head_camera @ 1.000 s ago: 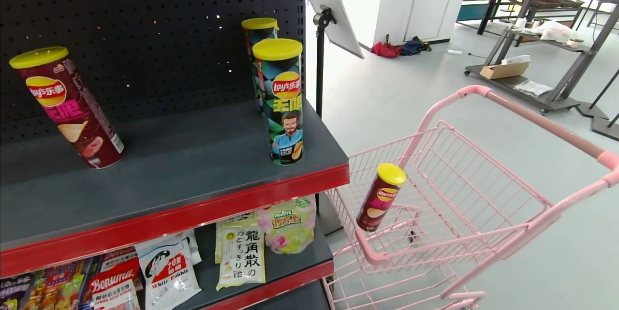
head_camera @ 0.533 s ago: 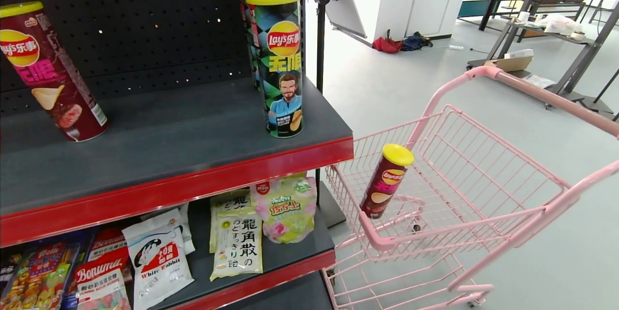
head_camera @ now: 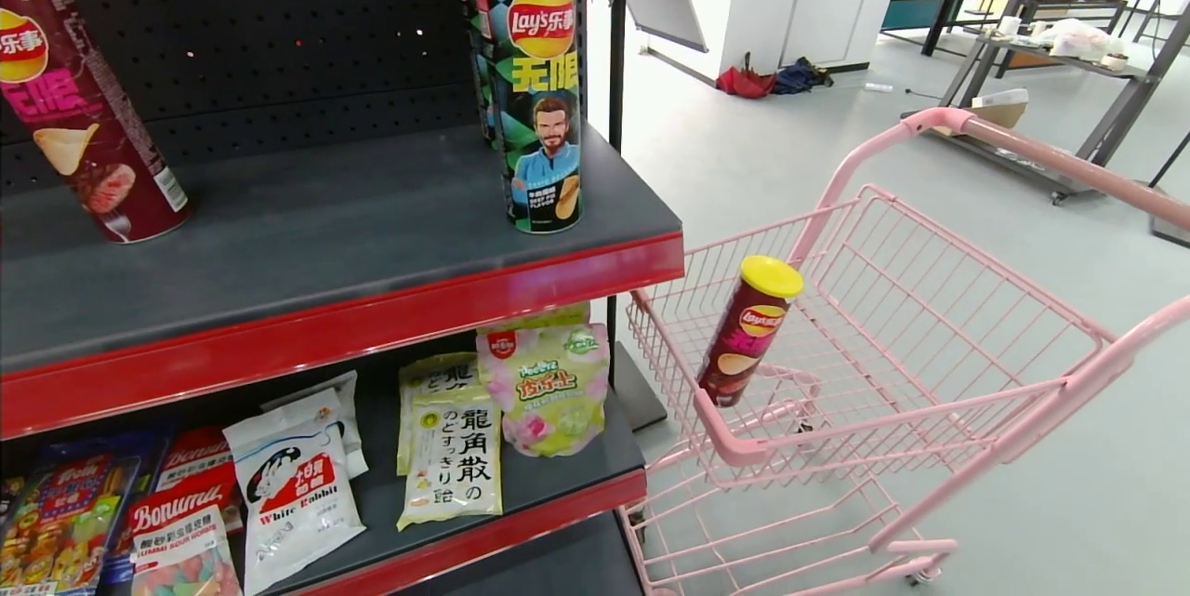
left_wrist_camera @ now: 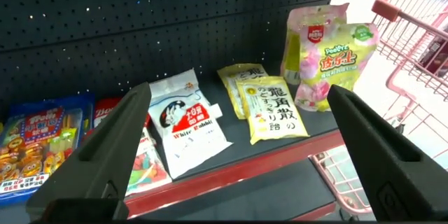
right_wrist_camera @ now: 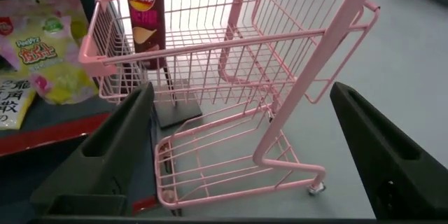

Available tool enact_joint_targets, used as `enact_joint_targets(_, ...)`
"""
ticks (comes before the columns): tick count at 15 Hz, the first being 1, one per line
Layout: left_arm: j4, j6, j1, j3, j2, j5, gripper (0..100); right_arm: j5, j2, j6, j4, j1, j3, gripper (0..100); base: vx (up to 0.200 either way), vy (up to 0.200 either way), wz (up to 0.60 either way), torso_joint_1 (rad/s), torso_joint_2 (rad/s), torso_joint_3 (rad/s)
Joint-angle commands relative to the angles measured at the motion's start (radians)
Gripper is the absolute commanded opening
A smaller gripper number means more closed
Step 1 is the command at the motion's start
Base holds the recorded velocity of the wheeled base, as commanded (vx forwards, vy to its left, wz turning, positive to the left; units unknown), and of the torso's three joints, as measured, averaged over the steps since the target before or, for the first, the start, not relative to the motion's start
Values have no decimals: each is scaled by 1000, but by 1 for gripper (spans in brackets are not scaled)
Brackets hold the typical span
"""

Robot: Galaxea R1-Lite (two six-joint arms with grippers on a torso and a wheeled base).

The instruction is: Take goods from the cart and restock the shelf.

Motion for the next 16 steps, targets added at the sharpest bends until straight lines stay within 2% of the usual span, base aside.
enact_joint_targets(1,0,1,0,0,2,0,100,43,61,16,-14,14,-94,100,0,0,0,0,0,0)
enact_joint_targets(2,0,-1,0,0,2,0,100,66,385,208,-14,40,-385,100,0,0,0,0,0,0)
enact_joint_targets(3,0,-1,0,0,2,2,100,75,471,270,-14,48,-462,100,0,0,0,0,0,0)
enact_joint_targets(4,0,1,0,0,2,0,100,115,689,234,-38,95,-588,100,0,0,0,0,0,0)
enact_joint_targets(5,0,1,0,0,2,2,100,121,821,208,-124,149,-607,100,0,0,0,0,0,0)
enact_joint_targets(6,0,1,0,0,2,3,100,123,980,194,-270,180,-597,100,0,0,0,0,0,0)
enact_joint_targets(8,0,1,0,0,2,3,100,135,1190,200,-446,184,-555,100,0,0,0,0,0,0)
enact_joint_targets(9,0,1,0,0,2,3,100,207,1345,195,-575,184,-508,100,0,0,0,0,0,0)
enact_joint_targets(11,0,1,0,0,2,3,100,264,1479,189,-635,186,-499,100,0,0,0,0,0,0)
enact_joint_targets(13,0,1,0,0,2,3,100,267,1591,192,-707,207,-503,100,0,0,0,0,0,0)
enact_joint_targets(16,0,1,0,0,2,3,100,267,1690,192,-741,241,-522,100,0,0,0,0,0,0)
